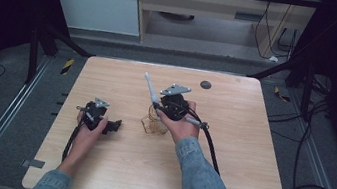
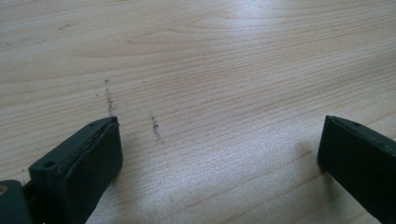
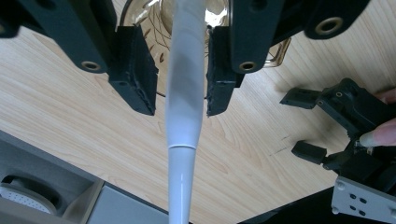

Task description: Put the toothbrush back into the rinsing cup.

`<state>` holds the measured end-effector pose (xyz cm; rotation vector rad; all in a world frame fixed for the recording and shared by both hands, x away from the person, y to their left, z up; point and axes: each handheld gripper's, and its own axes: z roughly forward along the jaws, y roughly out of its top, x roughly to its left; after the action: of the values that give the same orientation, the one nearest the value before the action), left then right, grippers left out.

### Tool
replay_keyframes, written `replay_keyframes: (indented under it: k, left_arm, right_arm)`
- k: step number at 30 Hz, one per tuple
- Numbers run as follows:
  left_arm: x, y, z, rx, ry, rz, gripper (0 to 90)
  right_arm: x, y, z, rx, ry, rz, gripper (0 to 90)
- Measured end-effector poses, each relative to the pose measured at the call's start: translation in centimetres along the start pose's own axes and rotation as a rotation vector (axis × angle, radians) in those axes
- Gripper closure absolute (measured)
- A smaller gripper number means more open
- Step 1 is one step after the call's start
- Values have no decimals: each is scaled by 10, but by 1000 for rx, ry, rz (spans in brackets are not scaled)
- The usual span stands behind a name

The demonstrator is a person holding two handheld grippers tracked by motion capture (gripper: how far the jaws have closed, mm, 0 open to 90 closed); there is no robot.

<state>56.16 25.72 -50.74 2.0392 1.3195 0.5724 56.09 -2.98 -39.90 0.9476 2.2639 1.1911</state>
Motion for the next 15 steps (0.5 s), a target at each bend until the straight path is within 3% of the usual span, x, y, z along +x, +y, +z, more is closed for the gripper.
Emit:
replay_keyframes:
  k: [4, 15]
  left_arm:
    - [0, 0, 0, 0, 0, 0, 0]
    - [0, 0, 0, 0, 0, 0, 0]
  right_arm:
    - [-1, 1, -3, -9, -5, 11, 571]
    - [-4, 6, -8, -23, -42, 58, 307]
